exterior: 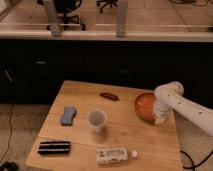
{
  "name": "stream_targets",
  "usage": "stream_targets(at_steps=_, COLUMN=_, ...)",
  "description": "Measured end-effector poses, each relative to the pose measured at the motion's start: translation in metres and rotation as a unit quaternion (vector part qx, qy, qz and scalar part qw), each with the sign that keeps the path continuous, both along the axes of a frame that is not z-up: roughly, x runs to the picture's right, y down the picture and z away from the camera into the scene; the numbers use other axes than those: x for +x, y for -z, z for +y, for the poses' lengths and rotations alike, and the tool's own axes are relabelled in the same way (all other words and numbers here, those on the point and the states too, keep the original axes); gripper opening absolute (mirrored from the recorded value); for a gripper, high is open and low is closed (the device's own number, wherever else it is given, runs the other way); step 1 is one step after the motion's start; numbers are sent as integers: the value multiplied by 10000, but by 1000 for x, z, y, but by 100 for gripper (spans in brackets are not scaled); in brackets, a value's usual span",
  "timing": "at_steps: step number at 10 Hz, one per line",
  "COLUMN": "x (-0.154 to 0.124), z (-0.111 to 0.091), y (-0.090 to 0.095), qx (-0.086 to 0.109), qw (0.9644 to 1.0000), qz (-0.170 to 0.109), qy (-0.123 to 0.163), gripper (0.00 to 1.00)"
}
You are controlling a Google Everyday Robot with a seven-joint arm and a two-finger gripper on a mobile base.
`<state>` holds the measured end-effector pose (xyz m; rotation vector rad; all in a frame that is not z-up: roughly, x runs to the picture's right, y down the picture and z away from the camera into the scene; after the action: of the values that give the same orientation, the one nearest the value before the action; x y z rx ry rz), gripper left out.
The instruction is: Pick up the ceramic bowl
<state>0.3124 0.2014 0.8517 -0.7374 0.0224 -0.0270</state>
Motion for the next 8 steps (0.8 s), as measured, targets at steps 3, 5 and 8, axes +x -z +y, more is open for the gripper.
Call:
stream_targets(at_steps=3, x=-2, z=-21, y=18, qx=-33, qw=10000, qz=-29, qy=9, gripper=0)
stream_targets(at_steps=5, x=-4, z=-29, y=21, qx=-59, qw=10000, qz=-64, qy=15, gripper=0)
stream_targets(at_steps=8, x=-4, z=-41, y=28, qx=-111, qw=9999, qz=-113, qy=-2, gripper=0)
